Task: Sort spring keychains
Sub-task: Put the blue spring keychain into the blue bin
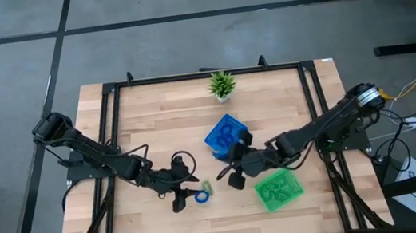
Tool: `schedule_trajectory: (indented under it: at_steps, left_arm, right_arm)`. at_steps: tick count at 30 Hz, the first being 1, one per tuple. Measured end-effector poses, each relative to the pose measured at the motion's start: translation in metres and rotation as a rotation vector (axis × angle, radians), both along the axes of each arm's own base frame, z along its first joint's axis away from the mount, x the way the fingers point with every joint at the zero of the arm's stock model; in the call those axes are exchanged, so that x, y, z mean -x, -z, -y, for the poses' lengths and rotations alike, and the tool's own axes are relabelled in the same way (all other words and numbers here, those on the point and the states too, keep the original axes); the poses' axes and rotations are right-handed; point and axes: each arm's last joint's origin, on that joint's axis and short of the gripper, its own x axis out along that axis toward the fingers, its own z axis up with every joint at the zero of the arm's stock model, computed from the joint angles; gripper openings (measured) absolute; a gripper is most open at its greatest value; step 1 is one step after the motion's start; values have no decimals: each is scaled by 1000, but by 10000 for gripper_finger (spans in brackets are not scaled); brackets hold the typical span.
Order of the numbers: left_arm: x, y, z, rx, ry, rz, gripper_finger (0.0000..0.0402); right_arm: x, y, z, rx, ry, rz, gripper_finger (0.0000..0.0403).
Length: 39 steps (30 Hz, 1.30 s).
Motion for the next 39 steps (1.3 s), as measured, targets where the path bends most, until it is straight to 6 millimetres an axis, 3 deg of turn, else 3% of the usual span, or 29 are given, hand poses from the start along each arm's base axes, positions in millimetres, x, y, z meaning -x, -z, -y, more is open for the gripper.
schedule_trajectory:
  at_steps: [10, 27, 39]
  left_arm:
    - [0, 0, 0, -9, -12, 1, 199]
    - [-3, 1, -8, -18, -48, -2, 200]
    - [-3, 0, -9, -30, -69, 6, 200]
  right_arm:
    - [23, -14, 14, 78, 175, -39, 16]
    - [23, -3, 59, 51, 294, -199, 16]
    - [18, 4, 86, -15, 284, -272, 16]
